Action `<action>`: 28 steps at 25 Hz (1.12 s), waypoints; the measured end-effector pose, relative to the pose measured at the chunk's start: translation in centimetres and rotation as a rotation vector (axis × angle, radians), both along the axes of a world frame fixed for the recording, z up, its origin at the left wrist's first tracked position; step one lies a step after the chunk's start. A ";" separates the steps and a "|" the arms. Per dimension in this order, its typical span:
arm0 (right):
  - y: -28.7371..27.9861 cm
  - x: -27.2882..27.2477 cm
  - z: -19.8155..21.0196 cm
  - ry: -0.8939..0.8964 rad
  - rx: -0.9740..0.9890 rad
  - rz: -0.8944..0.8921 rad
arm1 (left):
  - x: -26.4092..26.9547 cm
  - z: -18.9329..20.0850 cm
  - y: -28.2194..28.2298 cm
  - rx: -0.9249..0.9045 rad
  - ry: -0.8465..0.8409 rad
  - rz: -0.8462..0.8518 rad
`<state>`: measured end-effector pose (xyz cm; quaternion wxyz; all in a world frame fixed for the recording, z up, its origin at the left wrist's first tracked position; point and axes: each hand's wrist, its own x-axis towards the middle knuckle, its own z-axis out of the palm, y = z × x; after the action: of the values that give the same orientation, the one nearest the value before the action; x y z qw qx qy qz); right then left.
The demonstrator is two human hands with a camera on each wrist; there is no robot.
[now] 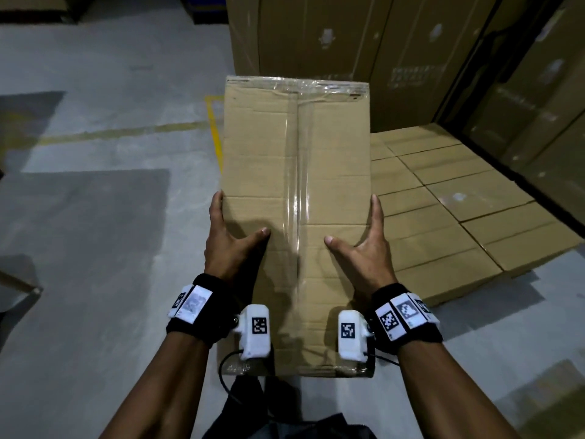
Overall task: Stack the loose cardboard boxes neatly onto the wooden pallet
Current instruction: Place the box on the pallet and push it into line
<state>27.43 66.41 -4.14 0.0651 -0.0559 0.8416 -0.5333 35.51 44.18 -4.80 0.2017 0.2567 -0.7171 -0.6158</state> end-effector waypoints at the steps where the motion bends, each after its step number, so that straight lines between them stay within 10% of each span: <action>1: -1.8 -2.0 -0.2 -0.012 -0.014 -0.020 | -2.4 -0.3 -1.9 0.017 0.004 -0.017; 28: -23.7 -57.9 -1.1 -0.088 -0.117 -0.391 | -68.9 -2.9 -26.5 0.001 -0.069 -0.392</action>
<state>-30.52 42.68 -5.21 -0.0064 0.1280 0.8003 -0.5858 -33.41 17.70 -7.70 0.0533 0.1331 -0.7595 -0.6346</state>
